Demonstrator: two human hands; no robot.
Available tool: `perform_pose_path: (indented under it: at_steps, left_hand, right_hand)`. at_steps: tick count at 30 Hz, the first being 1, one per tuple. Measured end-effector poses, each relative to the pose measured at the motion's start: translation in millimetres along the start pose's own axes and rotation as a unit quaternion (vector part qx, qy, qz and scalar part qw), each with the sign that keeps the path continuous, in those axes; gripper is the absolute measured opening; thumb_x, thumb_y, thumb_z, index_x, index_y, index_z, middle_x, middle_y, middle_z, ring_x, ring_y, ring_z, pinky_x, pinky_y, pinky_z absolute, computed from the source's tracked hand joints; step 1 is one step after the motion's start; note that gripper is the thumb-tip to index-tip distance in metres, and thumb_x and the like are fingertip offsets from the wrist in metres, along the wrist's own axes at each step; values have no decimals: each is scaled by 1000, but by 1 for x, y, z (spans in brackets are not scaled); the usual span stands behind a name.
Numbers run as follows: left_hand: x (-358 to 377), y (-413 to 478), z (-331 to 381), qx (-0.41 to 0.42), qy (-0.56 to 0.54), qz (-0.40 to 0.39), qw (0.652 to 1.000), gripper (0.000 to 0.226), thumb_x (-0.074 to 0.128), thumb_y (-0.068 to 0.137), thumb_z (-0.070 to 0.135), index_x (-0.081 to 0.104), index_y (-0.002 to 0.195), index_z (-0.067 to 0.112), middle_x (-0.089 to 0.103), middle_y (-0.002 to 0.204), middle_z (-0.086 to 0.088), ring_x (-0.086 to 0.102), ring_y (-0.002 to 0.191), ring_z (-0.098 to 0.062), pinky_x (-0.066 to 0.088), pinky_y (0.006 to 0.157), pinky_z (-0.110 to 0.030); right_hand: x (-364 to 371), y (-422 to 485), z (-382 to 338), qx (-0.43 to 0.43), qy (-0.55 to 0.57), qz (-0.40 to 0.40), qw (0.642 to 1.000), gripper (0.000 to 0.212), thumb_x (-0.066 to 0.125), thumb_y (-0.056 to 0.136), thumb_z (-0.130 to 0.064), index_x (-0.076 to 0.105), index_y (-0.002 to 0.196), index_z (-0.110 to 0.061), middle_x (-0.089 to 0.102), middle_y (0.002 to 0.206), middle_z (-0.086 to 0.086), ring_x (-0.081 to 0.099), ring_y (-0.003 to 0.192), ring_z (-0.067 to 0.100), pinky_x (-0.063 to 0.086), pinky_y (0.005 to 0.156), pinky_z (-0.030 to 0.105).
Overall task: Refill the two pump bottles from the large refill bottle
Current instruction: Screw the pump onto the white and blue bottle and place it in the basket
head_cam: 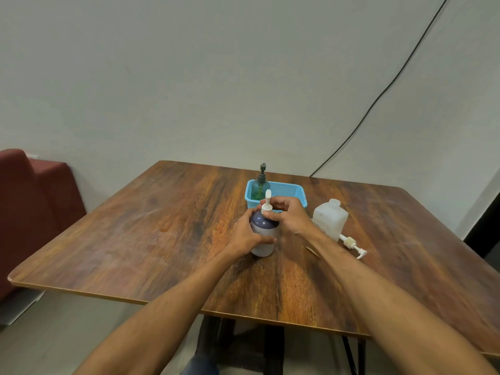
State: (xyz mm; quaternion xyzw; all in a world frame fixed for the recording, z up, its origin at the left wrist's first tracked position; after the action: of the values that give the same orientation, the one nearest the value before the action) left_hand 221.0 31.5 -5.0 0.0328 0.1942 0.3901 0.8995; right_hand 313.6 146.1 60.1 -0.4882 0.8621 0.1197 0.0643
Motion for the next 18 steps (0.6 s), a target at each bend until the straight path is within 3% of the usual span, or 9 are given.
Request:
perform_pose_path:
  at_steps: [4, 8, 12, 16, 18]
  left_hand:
    - [1, 1, 0, 2, 10, -1, 1000, 86, 95, 59, 24, 47, 130, 29, 57, 122, 10, 59, 109, -10, 55, 96, -35]
    - [1, 1, 0, 0, 12, -2, 1000, 88, 94, 57, 28, 48, 132, 28, 59, 124, 9, 60, 111, -11, 55, 96, -39]
    - [0, 1, 0, -5, 7, -8, 1000, 89, 94, 59, 24, 47, 134, 26, 58, 126, 7, 60, 112, -14, 55, 97, -37]
    - [2, 1, 0, -6, 3, -9, 1000, 92, 95, 57, 24, 46, 136, 25, 58, 128, 6, 60, 113, -13, 55, 98, -40]
    - [2, 1, -1, -7, 6, -7, 1000, 91, 95, 58, 24, 46, 135, 25, 58, 127, 6, 59, 112, -12, 54, 98, -41]
  right_hand:
    - [2, -1, -1, -3, -12, 66, 998, 33, 88, 74, -7, 70, 101, -12, 75, 102, 0, 72, 99, 18, 60, 88, 32]
    - [7, -2, -5, -26, -101, 58, 993, 46, 91, 72, -20, 58, 105, -21, 63, 100, -12, 61, 93, 4, 52, 78, 19]
    - [0, -1, 4, 4, 25, 7, 1000, 41, 82, 80, -5, 67, 117, -15, 74, 115, 1, 68, 113, 19, 56, 98, 35]
    - [0, -2, 11, 19, 81, 52, 995, 33, 86, 73, -2, 75, 100, -17, 79, 100, 2, 74, 102, 21, 58, 95, 43]
    - [4, 0, 10, 8, 56, 76, 996, 34, 91, 68, -5, 73, 94, -17, 78, 98, 3, 74, 97, 19, 60, 91, 42]
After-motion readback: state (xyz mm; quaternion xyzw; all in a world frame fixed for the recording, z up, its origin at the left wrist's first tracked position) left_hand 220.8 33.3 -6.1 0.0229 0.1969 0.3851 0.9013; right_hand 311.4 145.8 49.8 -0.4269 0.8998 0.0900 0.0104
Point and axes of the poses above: each hand's wrist, its own y-axis towards the middle knuckle, its own x-axis out of the palm, z = x × y, the point moved 2 cm from there along y, towards the middle knuckle
